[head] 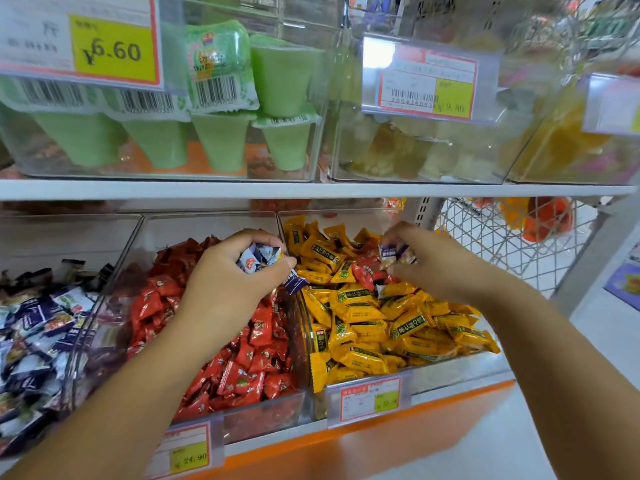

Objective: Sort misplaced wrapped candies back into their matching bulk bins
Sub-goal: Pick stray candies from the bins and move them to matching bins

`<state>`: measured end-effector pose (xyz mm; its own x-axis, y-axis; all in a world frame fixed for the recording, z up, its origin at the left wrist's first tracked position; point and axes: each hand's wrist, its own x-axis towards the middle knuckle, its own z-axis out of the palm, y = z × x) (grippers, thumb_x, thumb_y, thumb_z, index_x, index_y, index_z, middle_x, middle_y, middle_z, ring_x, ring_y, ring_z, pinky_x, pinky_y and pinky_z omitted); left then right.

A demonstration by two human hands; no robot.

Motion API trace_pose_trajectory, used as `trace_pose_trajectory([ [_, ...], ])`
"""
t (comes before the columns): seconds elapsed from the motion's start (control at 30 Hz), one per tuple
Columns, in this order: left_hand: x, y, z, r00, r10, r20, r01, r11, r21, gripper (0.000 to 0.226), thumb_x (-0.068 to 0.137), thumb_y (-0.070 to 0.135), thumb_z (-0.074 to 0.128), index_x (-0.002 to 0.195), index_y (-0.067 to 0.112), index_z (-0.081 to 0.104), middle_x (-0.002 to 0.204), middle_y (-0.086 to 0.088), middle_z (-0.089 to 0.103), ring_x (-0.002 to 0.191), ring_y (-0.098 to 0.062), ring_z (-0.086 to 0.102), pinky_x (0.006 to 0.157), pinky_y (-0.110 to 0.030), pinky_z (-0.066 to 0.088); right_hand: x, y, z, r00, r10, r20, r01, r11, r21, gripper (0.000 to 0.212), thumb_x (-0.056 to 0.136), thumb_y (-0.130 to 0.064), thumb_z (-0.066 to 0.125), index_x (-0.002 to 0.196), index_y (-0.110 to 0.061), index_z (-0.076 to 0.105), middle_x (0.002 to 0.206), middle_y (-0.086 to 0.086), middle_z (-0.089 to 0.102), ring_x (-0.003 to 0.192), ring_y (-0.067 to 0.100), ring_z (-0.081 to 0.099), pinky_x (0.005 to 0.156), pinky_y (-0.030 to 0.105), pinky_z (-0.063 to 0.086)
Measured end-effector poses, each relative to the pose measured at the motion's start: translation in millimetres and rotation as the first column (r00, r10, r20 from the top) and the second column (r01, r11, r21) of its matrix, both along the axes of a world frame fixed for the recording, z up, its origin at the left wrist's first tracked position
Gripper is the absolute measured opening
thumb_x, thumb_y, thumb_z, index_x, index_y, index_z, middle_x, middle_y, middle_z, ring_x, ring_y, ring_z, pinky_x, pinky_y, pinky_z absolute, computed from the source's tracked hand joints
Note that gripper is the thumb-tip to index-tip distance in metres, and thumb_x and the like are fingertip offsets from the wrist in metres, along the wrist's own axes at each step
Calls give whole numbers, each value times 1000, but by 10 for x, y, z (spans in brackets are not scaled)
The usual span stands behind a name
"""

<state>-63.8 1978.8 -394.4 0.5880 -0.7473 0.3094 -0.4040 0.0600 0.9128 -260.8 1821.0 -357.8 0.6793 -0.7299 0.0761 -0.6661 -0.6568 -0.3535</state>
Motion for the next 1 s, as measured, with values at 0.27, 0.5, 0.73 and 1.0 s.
trace_pose_trajectory([
  [0.27,-68,-25,-10,1000,-4,20,3,1000,11,10,79,23,76,85,26,68,81,10,66,65,5,57,56,-4,41,51,74,-232,993,98,-69,-98,995,-4,17,85,-19,68,91,-32,59,95,-10,62,89,13,57,69,23,43],
  [0.5,-119,-31,-54,1000,-18,11,18,1000,5,9,81,21,75,85,23,68,70,20,63,56,6,53,51,-4,37,52,81,-283,995,98,-12,-98,995,-1,31,82,-10,71,103,-33,65,94,-12,62,87,8,58,67,20,44],
  [0.73,-31,-38,-75,999,32,-37,-33,999,-21,10,79,24,76,85,28,69,81,13,68,68,4,60,59,-9,45,-57,49,-222,942,-12,335,-32,991,127,19,81,-13,75,91,-29,71,80,-10,69,75,1,61,65,15,45],
  [1.0,-113,-111,-39,1000,2,-11,-3,999,-42,10,81,21,75,89,22,69,87,9,67,69,7,58,58,-2,41,-156,158,-105,988,66,142,-71,997,26,26,93,-19,60,112,-35,66,88,-13,65,69,8,60,65,18,48],
])
